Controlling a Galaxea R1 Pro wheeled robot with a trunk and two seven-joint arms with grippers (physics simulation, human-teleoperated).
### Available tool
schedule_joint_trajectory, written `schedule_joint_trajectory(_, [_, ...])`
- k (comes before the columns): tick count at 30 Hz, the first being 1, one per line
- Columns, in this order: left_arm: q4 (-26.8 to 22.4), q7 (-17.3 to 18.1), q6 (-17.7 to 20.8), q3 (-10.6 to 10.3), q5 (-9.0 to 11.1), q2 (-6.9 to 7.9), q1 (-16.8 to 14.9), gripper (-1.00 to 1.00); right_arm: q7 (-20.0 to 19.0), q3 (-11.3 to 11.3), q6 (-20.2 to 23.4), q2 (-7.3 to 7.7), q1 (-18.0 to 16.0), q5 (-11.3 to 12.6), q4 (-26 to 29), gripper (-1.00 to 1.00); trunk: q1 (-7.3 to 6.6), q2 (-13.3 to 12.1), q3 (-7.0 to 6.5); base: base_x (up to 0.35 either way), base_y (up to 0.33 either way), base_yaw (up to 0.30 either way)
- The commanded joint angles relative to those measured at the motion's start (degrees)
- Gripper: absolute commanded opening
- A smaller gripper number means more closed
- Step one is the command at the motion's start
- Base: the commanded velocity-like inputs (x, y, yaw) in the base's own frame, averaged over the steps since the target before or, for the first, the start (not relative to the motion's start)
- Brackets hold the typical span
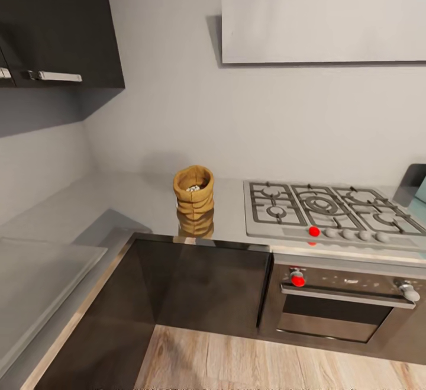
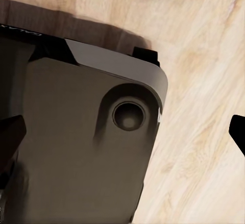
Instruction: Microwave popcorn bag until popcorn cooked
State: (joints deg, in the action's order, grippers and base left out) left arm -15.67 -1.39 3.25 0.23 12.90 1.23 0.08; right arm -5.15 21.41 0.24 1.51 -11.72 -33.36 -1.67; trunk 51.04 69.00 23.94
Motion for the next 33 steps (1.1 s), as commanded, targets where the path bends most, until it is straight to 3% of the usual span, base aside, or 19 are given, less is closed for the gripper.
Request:
schedule_joint_trajectory(1, [-0.1, -0.2, 0.3, 0.0, 0.4, 0.0, 0.0, 1.0, -0.1, 0.5, 0.0, 0.01, -0.1, -0.4, -0.1, 1.0, 0.0, 0.0, 0.15, 0.0, 0.0, 0.0])
schedule_joint_trajectory(33, [-0.1, -0.7, 0.1, 0.1, 0.6, 0.0, 0.0, 1.0, -0.1, 0.6, 0.4, 0.02, -0.1, -0.4, 0.4, 1.0, 0.0, 0.0, 2.74, 0.0, 0.0, 0.0])
